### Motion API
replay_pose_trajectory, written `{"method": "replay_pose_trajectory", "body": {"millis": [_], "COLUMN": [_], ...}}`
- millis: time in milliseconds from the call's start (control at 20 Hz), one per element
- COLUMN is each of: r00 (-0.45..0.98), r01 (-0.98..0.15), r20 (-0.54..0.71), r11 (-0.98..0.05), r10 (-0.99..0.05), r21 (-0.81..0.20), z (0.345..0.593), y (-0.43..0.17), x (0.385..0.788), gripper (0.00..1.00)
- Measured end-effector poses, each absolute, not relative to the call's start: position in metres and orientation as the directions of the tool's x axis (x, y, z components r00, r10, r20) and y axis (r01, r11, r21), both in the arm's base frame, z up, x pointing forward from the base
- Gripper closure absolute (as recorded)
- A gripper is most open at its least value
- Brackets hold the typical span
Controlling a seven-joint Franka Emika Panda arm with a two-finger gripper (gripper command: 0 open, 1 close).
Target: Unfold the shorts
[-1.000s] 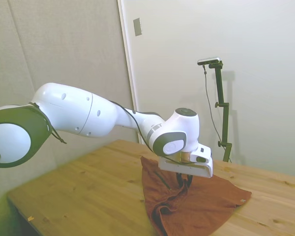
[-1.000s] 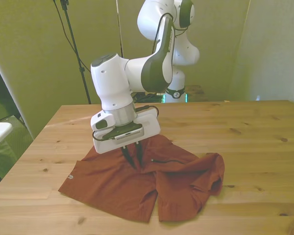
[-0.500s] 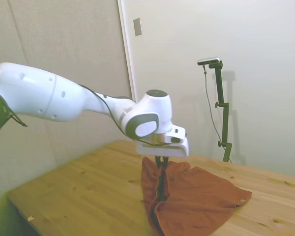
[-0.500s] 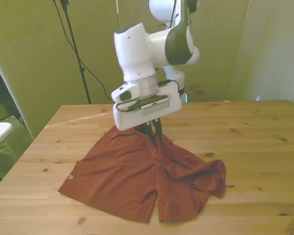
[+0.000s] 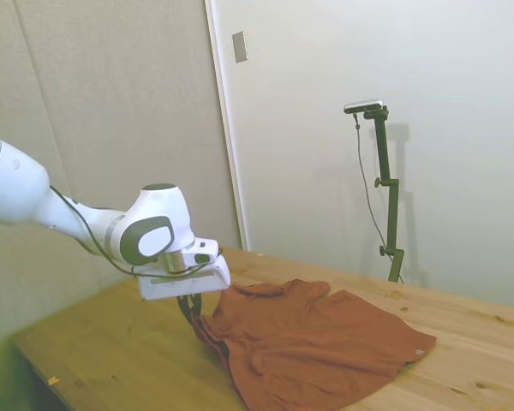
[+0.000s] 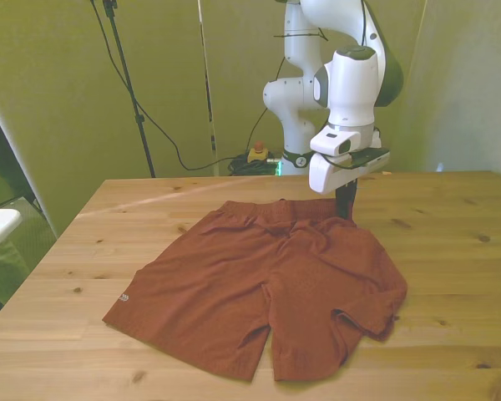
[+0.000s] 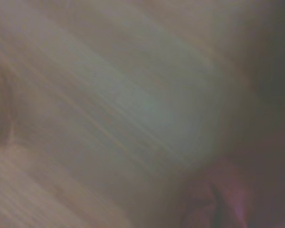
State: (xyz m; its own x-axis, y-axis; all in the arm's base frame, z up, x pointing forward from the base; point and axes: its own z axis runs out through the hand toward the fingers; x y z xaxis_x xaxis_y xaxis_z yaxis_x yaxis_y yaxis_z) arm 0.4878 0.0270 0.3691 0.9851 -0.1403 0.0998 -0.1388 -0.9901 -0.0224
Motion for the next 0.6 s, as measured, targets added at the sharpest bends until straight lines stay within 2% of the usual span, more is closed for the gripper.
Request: {"method": "replay_pose_trajectory", "body": {"millis": [300,600], "r00": [0.983,0.979], "r01": [-0.156,-0.165], "r20": [0.098,0.120], "r11": [-0.988,-0.986], "r10": [-0.157,-0.167], "r21": [-0.018,-0.022], "z": [0.366,0.379], "y": [0.029,0.037], "x": [0.485,0.478], "gripper": [0.00,0.00]}}
